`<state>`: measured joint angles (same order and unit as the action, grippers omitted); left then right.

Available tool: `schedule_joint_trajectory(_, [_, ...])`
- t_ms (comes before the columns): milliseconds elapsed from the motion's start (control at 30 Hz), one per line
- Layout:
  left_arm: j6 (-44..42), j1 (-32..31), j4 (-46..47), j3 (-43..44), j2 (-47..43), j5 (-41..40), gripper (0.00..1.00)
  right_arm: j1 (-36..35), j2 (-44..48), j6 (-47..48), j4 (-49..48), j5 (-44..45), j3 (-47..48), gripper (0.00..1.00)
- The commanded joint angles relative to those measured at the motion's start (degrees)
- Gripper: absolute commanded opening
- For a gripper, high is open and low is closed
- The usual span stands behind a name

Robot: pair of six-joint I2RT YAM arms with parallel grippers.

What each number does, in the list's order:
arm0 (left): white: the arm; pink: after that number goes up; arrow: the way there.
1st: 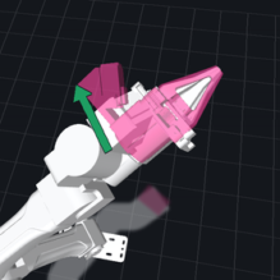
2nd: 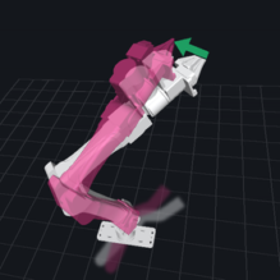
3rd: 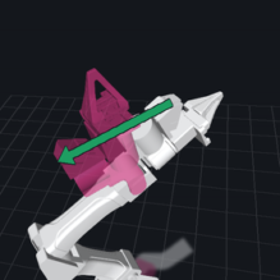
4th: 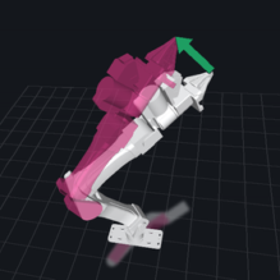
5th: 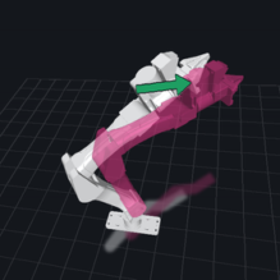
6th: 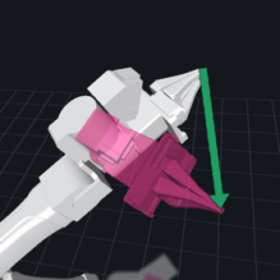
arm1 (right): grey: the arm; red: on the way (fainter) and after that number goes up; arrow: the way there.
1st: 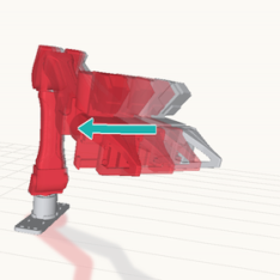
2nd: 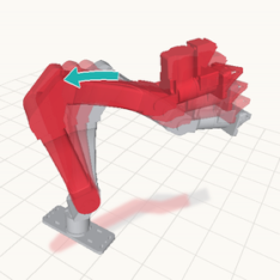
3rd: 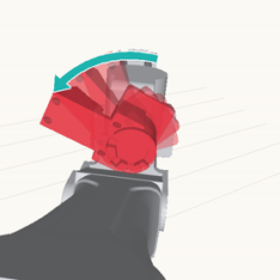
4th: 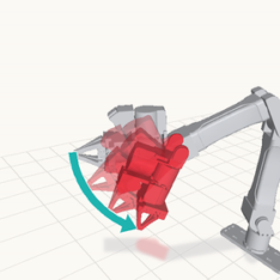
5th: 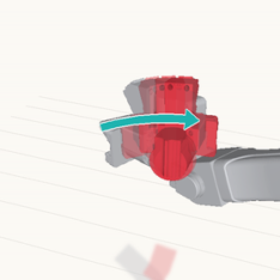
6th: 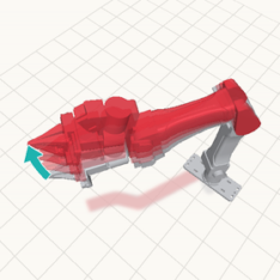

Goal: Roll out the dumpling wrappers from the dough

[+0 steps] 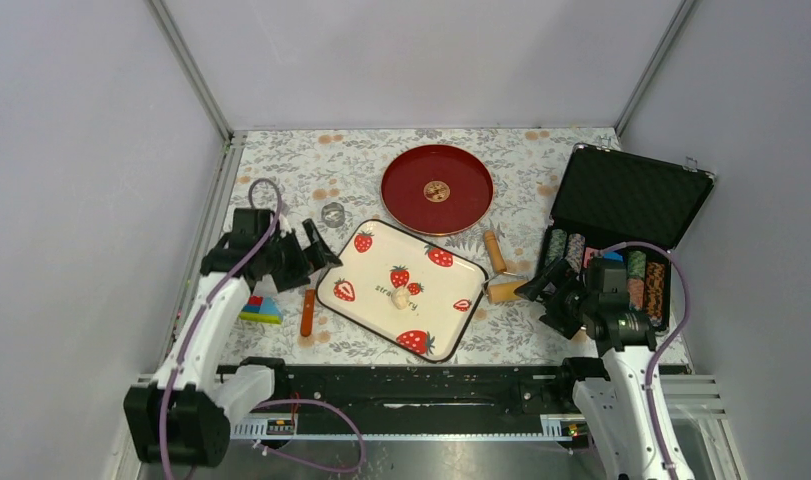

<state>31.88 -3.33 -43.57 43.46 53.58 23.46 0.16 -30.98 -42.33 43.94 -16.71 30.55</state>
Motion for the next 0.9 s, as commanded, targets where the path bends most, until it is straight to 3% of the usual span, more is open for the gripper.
schedule_joint_trajectory(0, [-8.2,-0.1,2.2,10.7,9.8,2.8,0.99,0.2,-4.2,0.4,-3.8,-3.7,-0.1,1.00])
schedule_joint_trajectory(367, [-9.6,-1.7,2.7,33.0,29.1,5.0,0.99,0.1,-10.1,4.3,-6.4,-6.0,2.0,0.99])
schedule_joint_trajectory(567, [-9.5,-7.4,2.8,43.5,38.5,3.7,0.99,-2.5,-15.5,5.1,-7.3,-6.1,3.9,0.99])
schedule_joint_trajectory(700, [-9.7,-11.7,5.1,41.8,40.5,-1.9,0.99,-6.7,-18.5,4.9,-7.2,-3.6,6.0,0.99])
schedule_joint_trajectory(867, [-8.6,-14.8,14.2,30.2,36.1,-6.8,0.99,-16.5,-22.9,3.1,-7.6,2.2,9.2,0.99])
